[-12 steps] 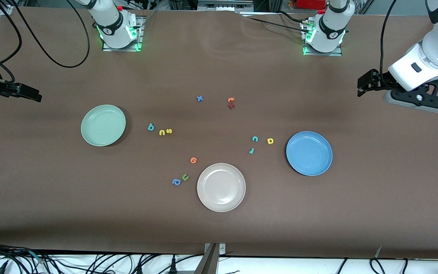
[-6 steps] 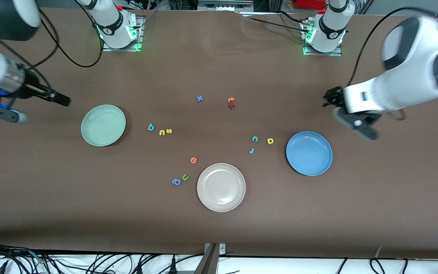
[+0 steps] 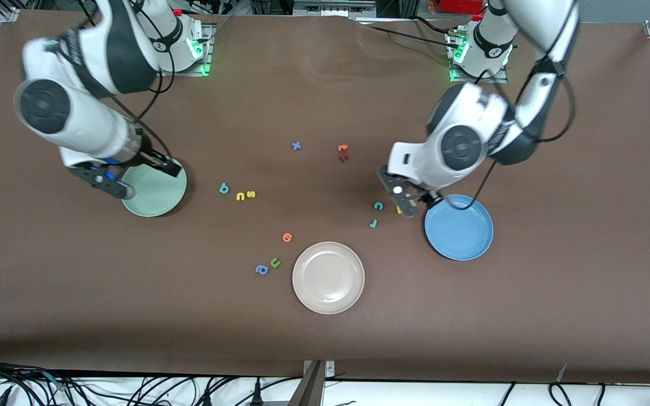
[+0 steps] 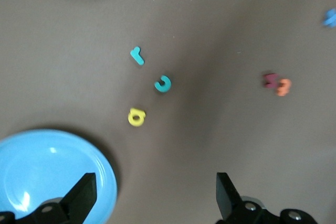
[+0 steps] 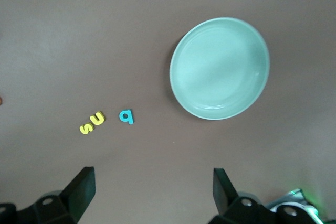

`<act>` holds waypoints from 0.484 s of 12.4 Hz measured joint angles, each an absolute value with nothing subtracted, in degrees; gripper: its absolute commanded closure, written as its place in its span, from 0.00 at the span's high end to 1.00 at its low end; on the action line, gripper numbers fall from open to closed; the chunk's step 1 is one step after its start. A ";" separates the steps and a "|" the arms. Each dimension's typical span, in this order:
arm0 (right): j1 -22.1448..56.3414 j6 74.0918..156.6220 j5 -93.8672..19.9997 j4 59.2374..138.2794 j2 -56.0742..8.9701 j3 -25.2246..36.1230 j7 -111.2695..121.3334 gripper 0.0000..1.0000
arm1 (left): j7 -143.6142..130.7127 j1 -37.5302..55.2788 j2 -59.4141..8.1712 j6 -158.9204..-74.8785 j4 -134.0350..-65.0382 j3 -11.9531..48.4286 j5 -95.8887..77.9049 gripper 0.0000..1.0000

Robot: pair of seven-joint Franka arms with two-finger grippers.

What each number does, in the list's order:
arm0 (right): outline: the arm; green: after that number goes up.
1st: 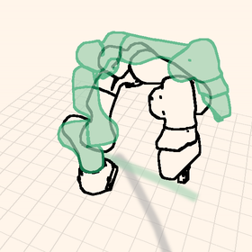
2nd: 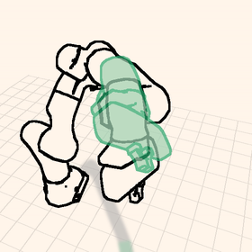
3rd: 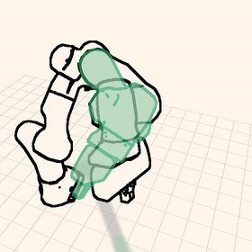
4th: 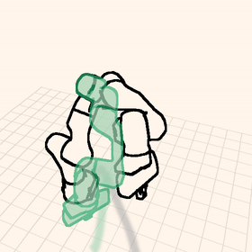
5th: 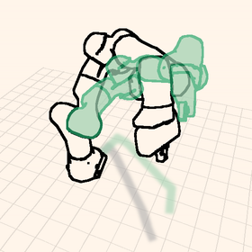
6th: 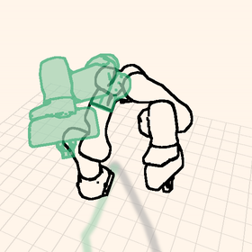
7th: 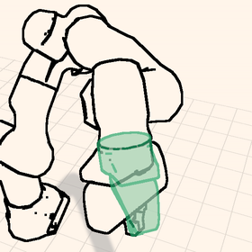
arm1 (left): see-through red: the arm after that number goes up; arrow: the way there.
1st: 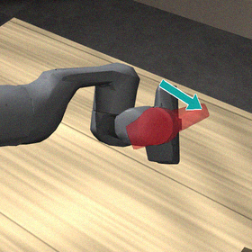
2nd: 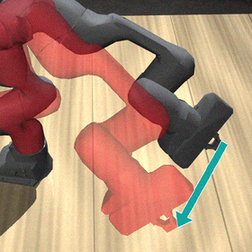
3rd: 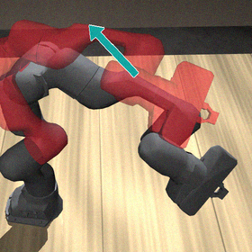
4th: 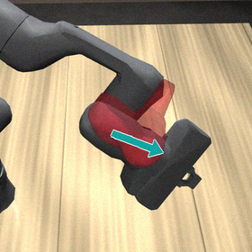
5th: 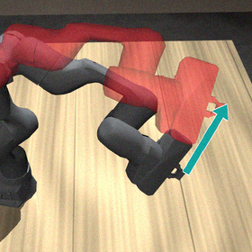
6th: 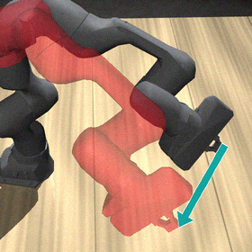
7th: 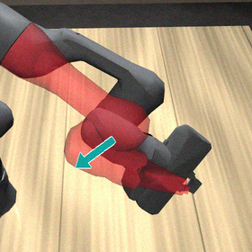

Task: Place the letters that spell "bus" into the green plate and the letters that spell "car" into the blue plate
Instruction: 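Reach the left gripper to yellow a while the right gripper nears teal q, then grasp the yellow a with the left gripper while the right gripper lowers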

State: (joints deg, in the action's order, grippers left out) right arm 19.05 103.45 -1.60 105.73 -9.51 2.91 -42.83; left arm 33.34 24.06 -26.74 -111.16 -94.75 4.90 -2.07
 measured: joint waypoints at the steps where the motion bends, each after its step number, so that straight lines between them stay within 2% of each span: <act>1: 19.06 107.67 -1.68 109.41 -9.60 2.13 -42.93 0.99 | 35.55 25.03 -28.77 -113.56 -94.74 4.90 -0.28 1.00; 3: 19.05 116.16 -1.77 116.40 -10.06 1.09 -42.97 0.99 | 41.68 25.50 -32.39 -117.27 -94.79 4.80 0.12 1.00; 6: 19.06 126.67 -1.83 121.93 -13.77 0.20 -42.98 0.98 | 45.39 25.94 -37.48 -123.04 -96.11 4.64 0.37 0.99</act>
